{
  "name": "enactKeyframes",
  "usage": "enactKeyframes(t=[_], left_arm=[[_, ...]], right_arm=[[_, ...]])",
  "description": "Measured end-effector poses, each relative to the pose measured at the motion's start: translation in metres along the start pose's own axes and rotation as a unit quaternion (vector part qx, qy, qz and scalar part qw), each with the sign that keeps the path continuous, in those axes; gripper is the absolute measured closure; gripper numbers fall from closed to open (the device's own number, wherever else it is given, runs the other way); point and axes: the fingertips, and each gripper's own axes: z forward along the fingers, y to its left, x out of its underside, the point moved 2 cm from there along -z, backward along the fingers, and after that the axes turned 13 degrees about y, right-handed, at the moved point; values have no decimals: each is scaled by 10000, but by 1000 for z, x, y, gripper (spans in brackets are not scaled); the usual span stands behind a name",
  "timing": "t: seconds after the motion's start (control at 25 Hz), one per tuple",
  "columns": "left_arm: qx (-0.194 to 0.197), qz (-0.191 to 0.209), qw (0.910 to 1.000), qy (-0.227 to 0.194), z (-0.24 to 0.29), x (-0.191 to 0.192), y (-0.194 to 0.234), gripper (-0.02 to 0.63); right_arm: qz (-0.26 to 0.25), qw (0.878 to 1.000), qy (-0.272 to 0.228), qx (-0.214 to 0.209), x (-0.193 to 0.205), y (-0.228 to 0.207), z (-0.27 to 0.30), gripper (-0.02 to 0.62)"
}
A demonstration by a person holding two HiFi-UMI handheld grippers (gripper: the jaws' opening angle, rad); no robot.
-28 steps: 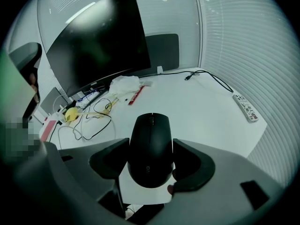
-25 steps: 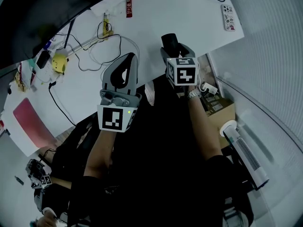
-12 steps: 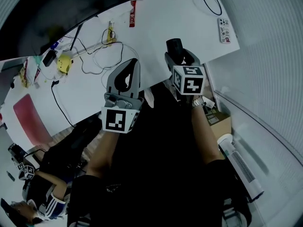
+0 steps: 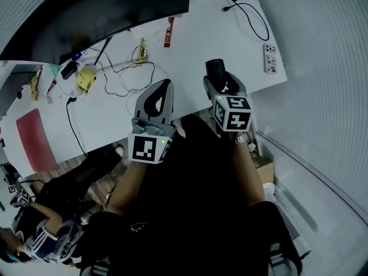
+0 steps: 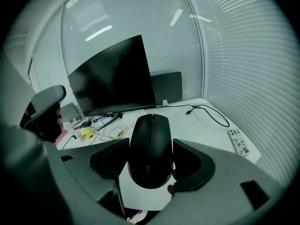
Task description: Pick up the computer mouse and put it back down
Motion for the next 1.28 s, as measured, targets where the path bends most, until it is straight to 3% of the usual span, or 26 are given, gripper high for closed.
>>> enactKeyframes(t=[0.72,1.28], left_arm=[[-690,175,9967,-402,-4,-44,3,600],[-1231,128,9907,-559,-29,-56,10,600]], right_arm=[[-614,9931,-931,-376,-56,12,-65,310],[-1112,9705,-1998,-764,-105,40,-137,310]])
